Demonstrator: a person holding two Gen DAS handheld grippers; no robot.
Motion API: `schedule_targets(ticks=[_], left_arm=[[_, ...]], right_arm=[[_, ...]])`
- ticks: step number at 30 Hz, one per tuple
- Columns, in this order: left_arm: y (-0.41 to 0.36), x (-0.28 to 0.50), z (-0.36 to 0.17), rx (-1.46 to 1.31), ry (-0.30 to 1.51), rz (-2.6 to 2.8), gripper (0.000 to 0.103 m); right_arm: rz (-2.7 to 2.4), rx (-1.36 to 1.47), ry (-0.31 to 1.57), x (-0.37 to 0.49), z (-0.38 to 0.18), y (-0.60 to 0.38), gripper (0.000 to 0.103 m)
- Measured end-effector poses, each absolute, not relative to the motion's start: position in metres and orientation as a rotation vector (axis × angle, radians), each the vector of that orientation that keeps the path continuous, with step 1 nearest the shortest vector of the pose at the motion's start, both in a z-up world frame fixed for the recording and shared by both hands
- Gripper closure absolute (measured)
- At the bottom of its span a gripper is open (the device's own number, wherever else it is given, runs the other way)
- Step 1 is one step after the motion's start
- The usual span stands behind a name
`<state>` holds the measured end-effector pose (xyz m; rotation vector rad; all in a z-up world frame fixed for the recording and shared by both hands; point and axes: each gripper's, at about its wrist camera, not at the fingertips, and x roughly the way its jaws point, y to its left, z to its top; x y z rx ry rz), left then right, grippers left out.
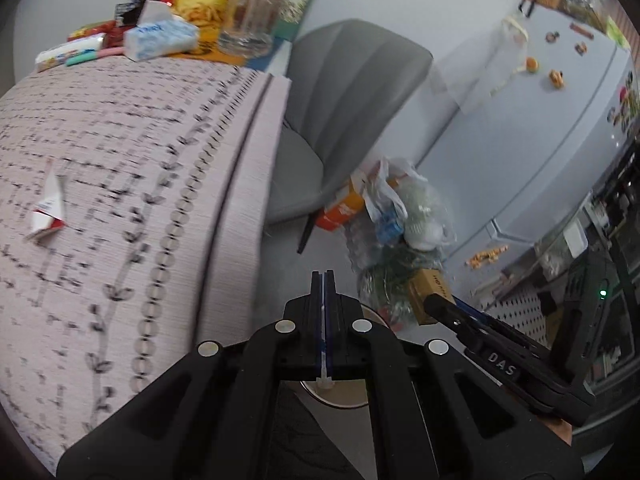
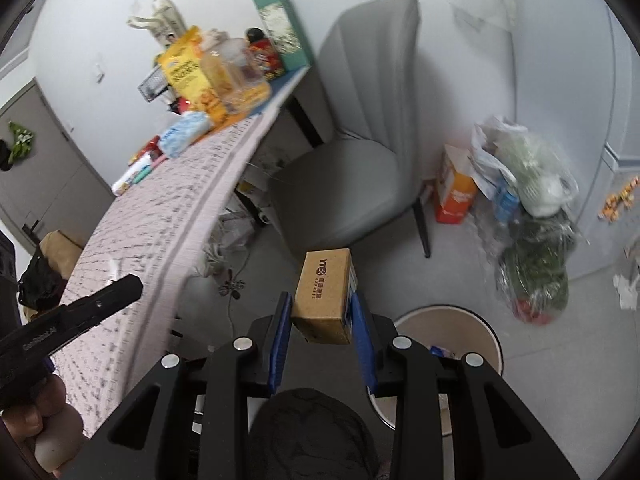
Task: Collect trash
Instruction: 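Carry the box over the beige bin and open the right tool to drop it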
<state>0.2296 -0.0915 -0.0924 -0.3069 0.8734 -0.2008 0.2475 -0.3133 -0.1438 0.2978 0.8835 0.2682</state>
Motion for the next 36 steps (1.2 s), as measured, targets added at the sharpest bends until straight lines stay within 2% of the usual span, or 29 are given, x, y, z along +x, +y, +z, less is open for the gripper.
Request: schedule_targets(ticks=[14, 21, 29, 30, 32, 34, 36], left_arm=[[-0.174, 0.262, -0.149, -0.203, 1.035, -0.267, 0.101], [-0.205, 0.276, -0.187, -0.197, 1.131, -0.297, 0.101], [-0.254, 0.283, -0.215, -0.153, 1.209, -0.374, 0.1], [-0.259, 0.285, -0.218, -0.141, 1.219, -0.382, 0.096], [-0.268, 0.288, -0.223, -0.129, 1.232, -0.399, 0.075], [-0.268, 0.288, -0.22, -0.15, 1.213, -0.393, 0.043], [-0.266, 0.287, -0.214, -0.169, 1.187, -0.397, 0.03]], right_arm=[[0.197, 0.425, 0.937, 0.264, -0.212, -0.387, 0.071], [0.133, 0.463, 0.933, 0.258, -0.222, -0.43, 0.053], [0.035, 0.512, 0.902, 0.231, -0.216, -0.481, 0.049], [0.028, 0.516, 0.899, 0.229, -0.216, -0.485, 0.049], [0.013, 0.522, 0.893, 0.224, -0.213, -0.491, 0.049], [0.004, 0.524, 0.885, 0.221, -0.209, -0.495, 0.049], [0.001, 0.522, 0.874, 0.218, -0.204, -0.496, 0.049]])
